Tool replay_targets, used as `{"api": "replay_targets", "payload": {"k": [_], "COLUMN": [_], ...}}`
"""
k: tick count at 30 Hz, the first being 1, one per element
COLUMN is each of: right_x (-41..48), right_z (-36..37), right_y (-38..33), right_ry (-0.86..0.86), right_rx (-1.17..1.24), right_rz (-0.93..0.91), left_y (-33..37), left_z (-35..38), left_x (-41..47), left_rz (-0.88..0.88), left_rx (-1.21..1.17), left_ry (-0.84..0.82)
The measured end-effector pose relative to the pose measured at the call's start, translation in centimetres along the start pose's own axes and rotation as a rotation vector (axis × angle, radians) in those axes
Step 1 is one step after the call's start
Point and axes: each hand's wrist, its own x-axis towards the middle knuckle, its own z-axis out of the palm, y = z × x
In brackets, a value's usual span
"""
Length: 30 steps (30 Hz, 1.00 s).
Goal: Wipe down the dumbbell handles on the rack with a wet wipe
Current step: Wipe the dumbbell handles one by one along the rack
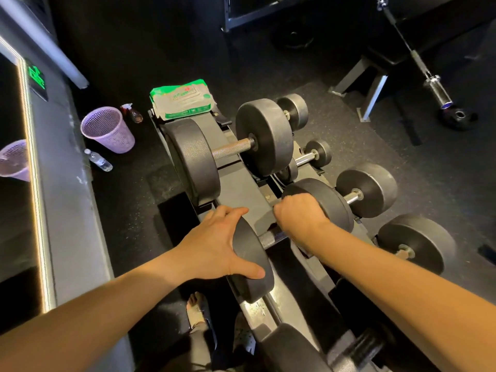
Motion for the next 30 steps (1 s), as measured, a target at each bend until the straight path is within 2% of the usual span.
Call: {"api": "replay_targets", "payload": {"k": [2, 4, 6, 7, 9, 11, 13, 15, 18, 20, 23, 26, 28, 30], "right_x": [0.1, 0.2, -0.7, -1.2, -2.2, -2.9, -3.1, -3.3, -3.6, -4.1, -5.0, -6.0, -6.5, -6.9], "right_z": [0.2, 1.2, 2.6, 3.6, 5.7, 7.1, 7.1, 6.4, 5.8, 5.7, 6.8, 8.4, 8.7, 8.2], "right_y": [-1.1, -2.2, -3.0, -3.2, -3.1, -2.3, -1.7, -2.0, -2.5, -2.3, -2.3, -2.8, -3.0, -3.1], "right_ry": [-0.023, 0.045, 0.184, 0.272, 0.456, 0.615, 0.689, 0.66, 0.427, 0.405, 0.274, 0.382, 0.499, 0.539], "right_rx": [0.082, 0.399, 0.693, 0.723, 0.627, 0.512, 0.431, 0.392, 0.402, 0.414, 0.51, 0.748, 1.042, 1.348], "right_rz": [-0.002, -0.058, -0.102, -0.116, -0.052, 0.101, 0.227, 0.315, 0.436, 0.518, 0.57, 0.577, 0.575, 0.559], "left_y": [0.0, -0.1, -0.1, -0.1, 0.0, 0.0, 0.0, 0.1, 0.8, 1.7, 3.9, 6.9, 8.5, 9.7], "left_z": [0.0, 0.1, 0.2, 0.1, 0.0, 0.0, 0.0, -0.1, -0.8, -1.6, -2.1, -0.8, 0.7, 1.9], "left_x": [0.0, 0.1, 0.1, 0.1, 0.0, 0.0, -0.1, -0.1, 0.1, 0.6, 2.0, 4.3, 5.9, 7.0], "left_rz": [-0.002, 0.0, -0.003, -0.005, -0.01, -0.014, -0.022, -0.026, -0.069, -0.098, -0.069, 0.054, 0.141, 0.187], "left_rx": [0.003, 0.004, 0.002, 0.002, 0.002, 0.004, 0.003, 0.007, 0.052, 0.196, 0.388, 0.323, 0.257, 0.189], "left_ry": [-0.003, 0.008, 0.01, 0.01, 0.013, 0.007, -0.005, -0.016, -0.099, -0.145, -0.136, -0.02, 0.051, 0.028]}}
